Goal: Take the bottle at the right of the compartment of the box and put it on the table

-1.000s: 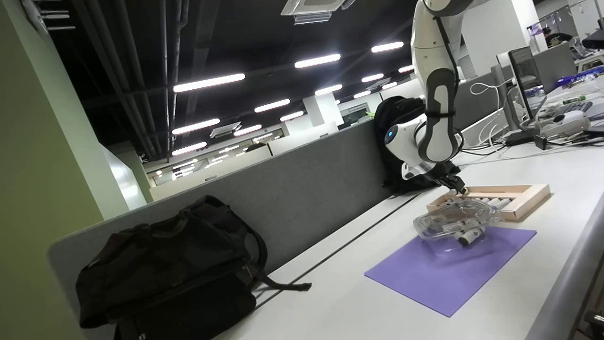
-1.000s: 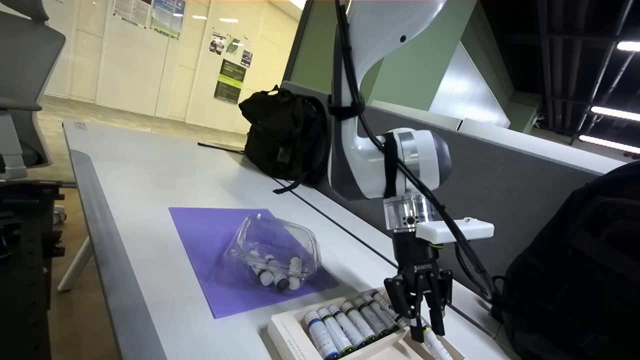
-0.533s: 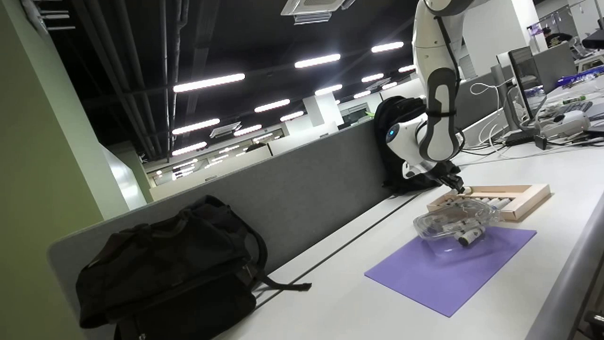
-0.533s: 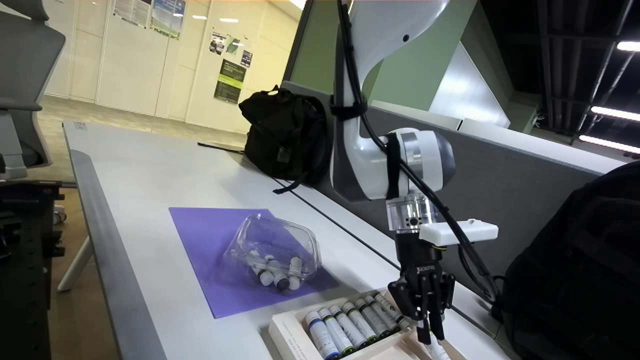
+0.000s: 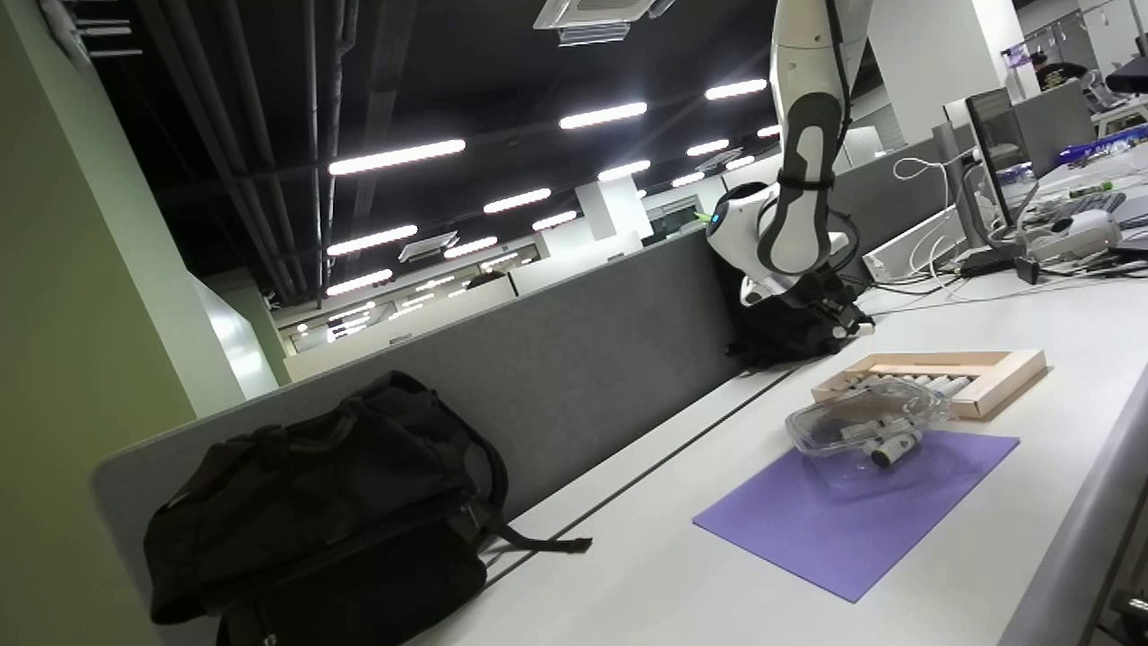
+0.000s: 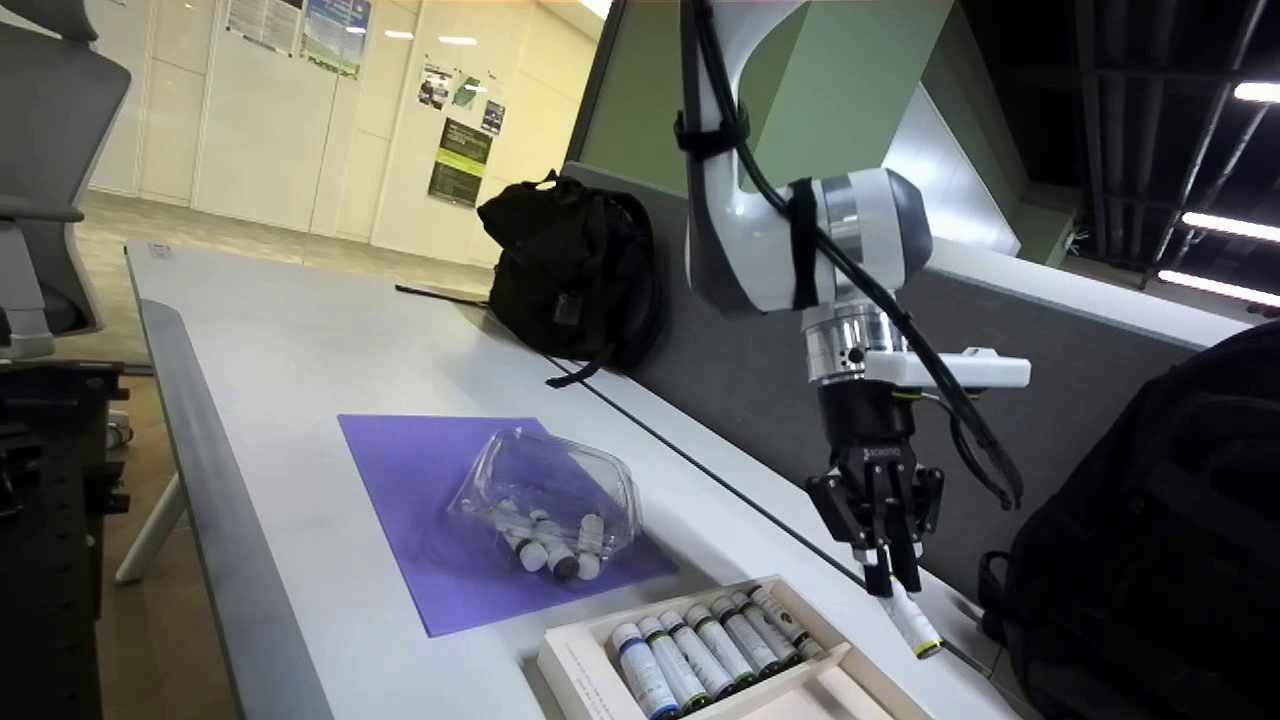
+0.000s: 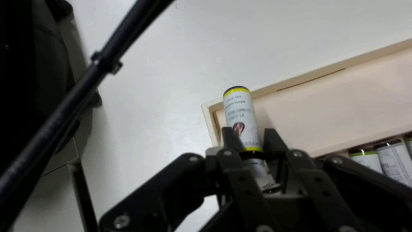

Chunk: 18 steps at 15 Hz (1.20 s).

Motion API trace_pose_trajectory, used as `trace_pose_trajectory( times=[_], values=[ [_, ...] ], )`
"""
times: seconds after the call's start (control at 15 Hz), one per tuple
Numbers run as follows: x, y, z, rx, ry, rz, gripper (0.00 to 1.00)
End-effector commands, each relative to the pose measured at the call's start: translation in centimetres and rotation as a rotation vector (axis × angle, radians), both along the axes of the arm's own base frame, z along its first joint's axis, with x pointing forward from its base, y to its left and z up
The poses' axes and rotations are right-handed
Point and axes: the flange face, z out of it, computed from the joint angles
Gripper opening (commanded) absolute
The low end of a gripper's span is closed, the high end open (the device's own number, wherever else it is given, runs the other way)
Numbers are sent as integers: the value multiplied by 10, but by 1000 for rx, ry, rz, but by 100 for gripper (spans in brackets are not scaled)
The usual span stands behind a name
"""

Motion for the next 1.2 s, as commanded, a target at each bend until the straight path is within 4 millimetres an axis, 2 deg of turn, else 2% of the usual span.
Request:
trace_pose_trajectory(
  times=[0.0,0.13,0.33,0.53,0.67,0.87,1.13],
  values=[
    [14,38,29,-48,-16,26,7],
    [26,69,29,-72,-29,83,7],
    [40,120,19,-91,-28,144,7],
    [48,167,1,-98,-12,188,7],
    [49,191,-16,-83,0,200,7],
    [47,213,-46,-55,6,200,7],
    [47,219,-81,-54,18,183,7]
  ],
)
